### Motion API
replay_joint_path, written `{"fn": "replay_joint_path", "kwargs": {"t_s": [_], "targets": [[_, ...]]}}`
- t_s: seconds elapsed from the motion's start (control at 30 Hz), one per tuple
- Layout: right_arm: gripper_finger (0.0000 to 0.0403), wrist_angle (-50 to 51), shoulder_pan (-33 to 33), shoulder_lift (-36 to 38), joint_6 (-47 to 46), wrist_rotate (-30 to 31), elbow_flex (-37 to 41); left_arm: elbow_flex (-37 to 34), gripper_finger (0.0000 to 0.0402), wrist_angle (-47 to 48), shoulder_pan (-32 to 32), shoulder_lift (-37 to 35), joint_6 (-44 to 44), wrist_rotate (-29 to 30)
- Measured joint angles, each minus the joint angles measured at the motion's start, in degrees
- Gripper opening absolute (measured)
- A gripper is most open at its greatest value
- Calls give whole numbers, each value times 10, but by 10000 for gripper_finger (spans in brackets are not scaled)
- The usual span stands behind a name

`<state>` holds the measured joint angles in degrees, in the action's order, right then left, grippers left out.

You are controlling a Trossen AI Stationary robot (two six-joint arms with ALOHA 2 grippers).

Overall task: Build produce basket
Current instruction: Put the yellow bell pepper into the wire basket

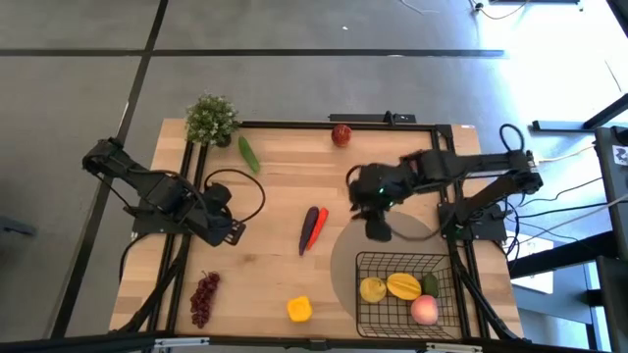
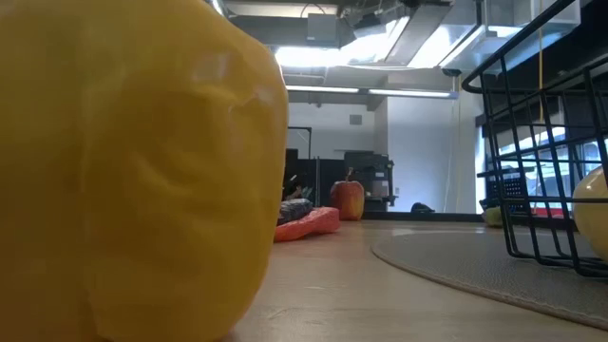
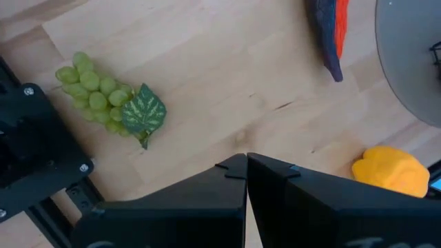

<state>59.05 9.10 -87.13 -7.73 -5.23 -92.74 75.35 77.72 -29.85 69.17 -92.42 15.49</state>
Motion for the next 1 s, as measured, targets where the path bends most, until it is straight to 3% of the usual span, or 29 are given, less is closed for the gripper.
{"fn": "replay_joint_path", "kwargs": {"t_s": [0.2, 0.53, 0.73, 1.0], "targets": [[89, -40, 0, -42, 51, -13, 2, 0, 0, 3, 0, 0, -5, 3], [90, -130, -27, -125, 140, -14, -4, 0, 0, 49, -2, 0, -95, -33], [90, -168, -43, -178, 141, -13, -4, 0, 0, 52, -2, 0, -95, -32], [90, -102, -48, -190, 223, -7, -5, 0, 0, 52, -2, 0, -95, -31]]}}
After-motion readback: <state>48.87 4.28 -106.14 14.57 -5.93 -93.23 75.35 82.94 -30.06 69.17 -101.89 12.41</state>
